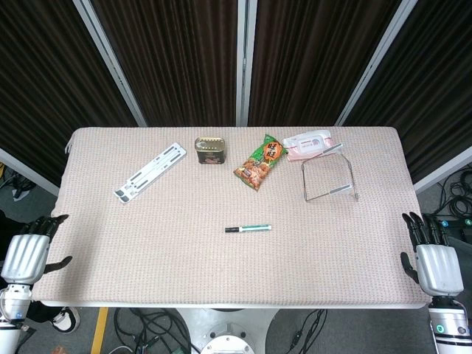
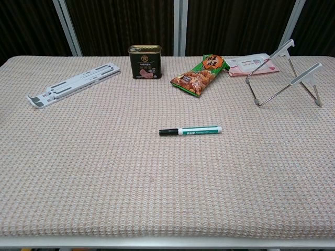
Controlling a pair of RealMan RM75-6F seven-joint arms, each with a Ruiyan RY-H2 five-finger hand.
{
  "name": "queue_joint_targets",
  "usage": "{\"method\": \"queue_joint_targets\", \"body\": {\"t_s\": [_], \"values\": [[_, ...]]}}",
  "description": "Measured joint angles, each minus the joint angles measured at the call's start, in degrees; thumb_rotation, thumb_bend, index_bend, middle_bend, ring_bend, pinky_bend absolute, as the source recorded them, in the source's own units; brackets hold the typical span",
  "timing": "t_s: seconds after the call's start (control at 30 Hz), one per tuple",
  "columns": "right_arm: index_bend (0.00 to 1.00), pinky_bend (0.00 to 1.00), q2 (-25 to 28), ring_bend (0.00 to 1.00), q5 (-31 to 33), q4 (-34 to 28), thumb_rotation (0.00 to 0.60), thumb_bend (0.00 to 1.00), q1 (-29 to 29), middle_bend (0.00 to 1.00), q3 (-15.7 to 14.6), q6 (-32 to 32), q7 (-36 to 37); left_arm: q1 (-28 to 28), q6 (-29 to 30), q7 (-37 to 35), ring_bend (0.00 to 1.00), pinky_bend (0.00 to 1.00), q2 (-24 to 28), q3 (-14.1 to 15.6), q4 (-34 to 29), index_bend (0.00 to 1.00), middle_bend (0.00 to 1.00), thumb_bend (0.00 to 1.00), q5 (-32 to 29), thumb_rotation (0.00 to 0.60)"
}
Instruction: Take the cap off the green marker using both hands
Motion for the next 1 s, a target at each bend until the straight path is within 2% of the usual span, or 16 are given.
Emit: {"method": "queue_joint_targets", "body": {"t_s": [0.37,0.57,0.83,1.0], "values": [[0.00,0.09,0.68,0.00,0.12,-1.01,0.600,0.31,0.15,0.09,0.08,-0.29,0.39,0.00,0.60,0.04,0.21,0.30,0.40,-0.10,-0.79,0.20,0.28,0.00,0.51,0.600],[0.01,0.09,0.82,0.00,0.45,-1.80,0.600,0.30,0.34,0.15,0.37,-0.48,0.30,-0.53,-0.11,-0.36,0.21,0.34,0.65,-0.57,-1.25,0.20,0.28,0.00,0.03,0.600],[0.17,0.16,-0.60,0.05,-0.01,-4.09,0.600,0.31,2.51,0.25,1.99,-0.81,-4.16,-1.31,-1.49,-0.14,0.21,0.34,-0.52,-0.67,-0.81,0.22,0.28,0.00,-0.44,0.600],[0.31,0.19,-1.03,0.12,1.53,-7.88,0.600,0.31,5.74,0.29,3.29,-4.86,-10.66,-1.85,-2.53,1.46,0.21,0.34,-0.77,-0.92,-2.90,0.23,0.28,0.00,-1.38,0.600]]}}
